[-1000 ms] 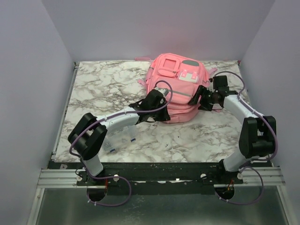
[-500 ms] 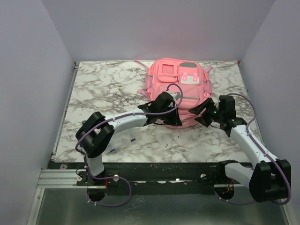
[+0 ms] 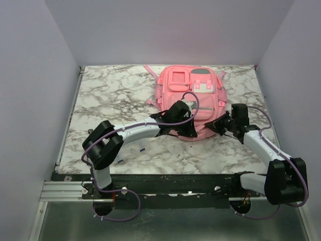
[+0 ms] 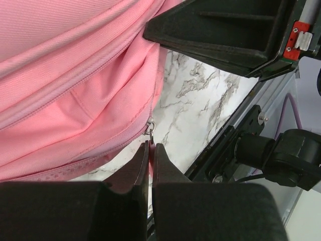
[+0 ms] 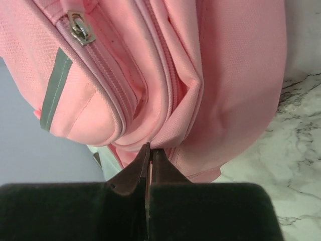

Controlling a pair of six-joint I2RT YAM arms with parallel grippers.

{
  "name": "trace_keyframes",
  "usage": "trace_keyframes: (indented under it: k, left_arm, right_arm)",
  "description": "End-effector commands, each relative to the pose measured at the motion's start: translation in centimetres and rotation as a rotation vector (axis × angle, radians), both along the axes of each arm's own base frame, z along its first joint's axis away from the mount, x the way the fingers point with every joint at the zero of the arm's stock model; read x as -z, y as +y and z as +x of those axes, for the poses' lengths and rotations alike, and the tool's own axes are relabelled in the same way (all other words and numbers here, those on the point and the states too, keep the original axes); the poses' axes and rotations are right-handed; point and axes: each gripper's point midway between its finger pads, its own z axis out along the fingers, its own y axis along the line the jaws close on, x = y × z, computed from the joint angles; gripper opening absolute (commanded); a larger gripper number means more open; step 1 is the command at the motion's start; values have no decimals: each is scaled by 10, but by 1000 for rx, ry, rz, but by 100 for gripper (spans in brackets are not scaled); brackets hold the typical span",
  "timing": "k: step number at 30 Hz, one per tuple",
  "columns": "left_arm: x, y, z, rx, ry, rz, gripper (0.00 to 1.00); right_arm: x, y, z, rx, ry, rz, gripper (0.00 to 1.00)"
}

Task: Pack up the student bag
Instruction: Zip the student bag at the center of the board.

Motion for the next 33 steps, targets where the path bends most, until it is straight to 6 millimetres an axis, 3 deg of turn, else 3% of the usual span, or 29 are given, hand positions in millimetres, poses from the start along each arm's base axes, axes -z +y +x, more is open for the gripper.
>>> trace_keyframes:
  k: [1,6,8,10,13,14,16,20,23,27,33]
  left_arm:
    - [-9,4,-4,-4,38,-29,0]
    - [30,85,47,-246,62,86,0]
    - [39,109,63,-275,41,128,0]
    - [40,115,68,-263,60,133,0]
    - [17,86,63,-175,40,48,0]
    - [10,75,60,-148,38,26,0]
    - [-5,49,51,-87,53,-26,0]
    - [-24,14,28,8,56,-81,0]
    - [-31,4,18,41,65,-103,0]
    - [-34,0,12,76,74,-117,0]
    - [-44,-12,2,120,70,-138,0]
  right_arm:
    - [-15,-26,26,60,-127,20,0]
    - [-34,-56,46,-10,-206,-42,0]
    - [-43,-52,57,-127,-258,-89,0]
    - [-42,-41,60,-253,-257,-75,0]
    - [-28,-31,61,-315,-186,-121,0]
    - [-22,-29,60,-321,-160,-151,6]
    - [-14,-31,54,-353,-100,-228,31]
    - [-17,-47,36,-362,-20,-438,50]
    - [-29,-46,17,-346,-27,-460,59]
    - [-34,-26,-4,-331,-39,-339,65]
    - [-26,-7,-5,-314,-11,-355,66]
